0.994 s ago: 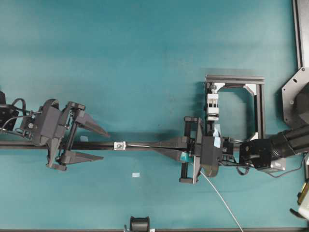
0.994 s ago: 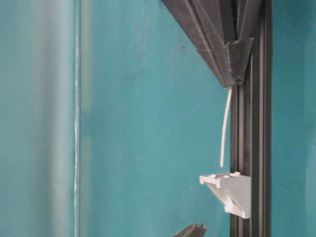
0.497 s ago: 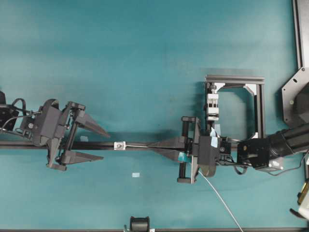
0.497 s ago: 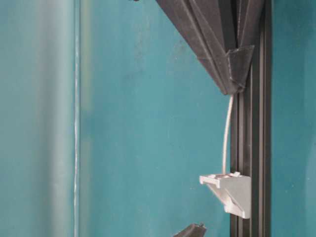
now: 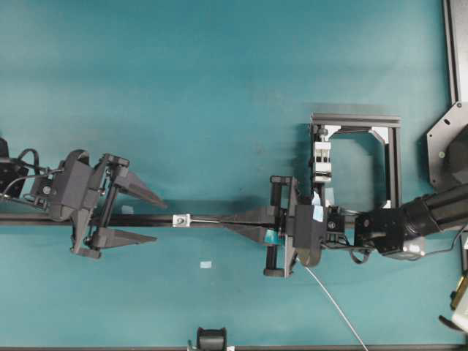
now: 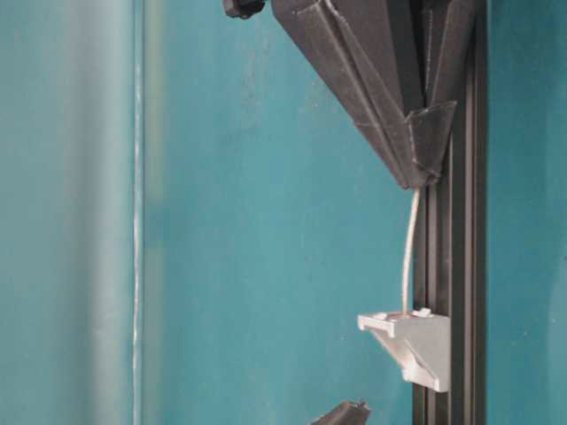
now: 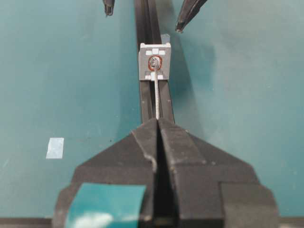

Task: Insert the wire into the hole on the left side and pull it with the left arm.
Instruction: 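Align the wire tip with the bracket hole using the right gripper, then push the wire tip through the bracket hole with the right gripper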

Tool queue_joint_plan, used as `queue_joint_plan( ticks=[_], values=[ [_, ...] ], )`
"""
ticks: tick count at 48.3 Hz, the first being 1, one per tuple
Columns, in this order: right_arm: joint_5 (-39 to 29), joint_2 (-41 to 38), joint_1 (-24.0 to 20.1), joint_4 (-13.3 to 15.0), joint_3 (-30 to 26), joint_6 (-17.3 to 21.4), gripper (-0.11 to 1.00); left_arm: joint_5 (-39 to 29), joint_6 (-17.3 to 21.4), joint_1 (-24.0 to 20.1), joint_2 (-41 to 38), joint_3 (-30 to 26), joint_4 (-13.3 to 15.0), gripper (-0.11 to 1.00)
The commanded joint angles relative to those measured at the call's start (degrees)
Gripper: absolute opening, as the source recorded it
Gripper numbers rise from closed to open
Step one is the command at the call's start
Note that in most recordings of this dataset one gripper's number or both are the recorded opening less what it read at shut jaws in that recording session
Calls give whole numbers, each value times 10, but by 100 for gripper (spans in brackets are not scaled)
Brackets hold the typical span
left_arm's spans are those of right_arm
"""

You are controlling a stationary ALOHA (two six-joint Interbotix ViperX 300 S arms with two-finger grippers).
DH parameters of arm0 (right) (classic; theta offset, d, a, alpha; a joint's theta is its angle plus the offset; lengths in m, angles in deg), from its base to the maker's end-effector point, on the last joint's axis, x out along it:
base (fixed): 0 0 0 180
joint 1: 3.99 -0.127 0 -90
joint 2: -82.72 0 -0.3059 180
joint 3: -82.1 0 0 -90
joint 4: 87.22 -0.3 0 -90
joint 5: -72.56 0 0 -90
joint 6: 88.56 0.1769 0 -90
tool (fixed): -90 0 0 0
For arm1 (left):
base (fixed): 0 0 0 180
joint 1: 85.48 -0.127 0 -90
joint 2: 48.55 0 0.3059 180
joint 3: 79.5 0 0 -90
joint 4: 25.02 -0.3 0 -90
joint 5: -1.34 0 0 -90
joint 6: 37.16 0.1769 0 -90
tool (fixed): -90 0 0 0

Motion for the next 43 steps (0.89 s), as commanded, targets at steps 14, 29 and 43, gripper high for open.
queue_joint_plan(
  ticks=[14, 29, 43],
  values=[
    [-10, -3, 23, 19, -17, -1, 1, 3, 1, 2, 10, -6, -1, 91],
    [-11, -18, 31, 24, -36, -1, 1, 3, 1, 3, 10, -6, -2, 91],
    [-11, -19, 39, 37, -44, -2, 1, 3, 1, 3, 10, -5, -4, 91]
  ],
)
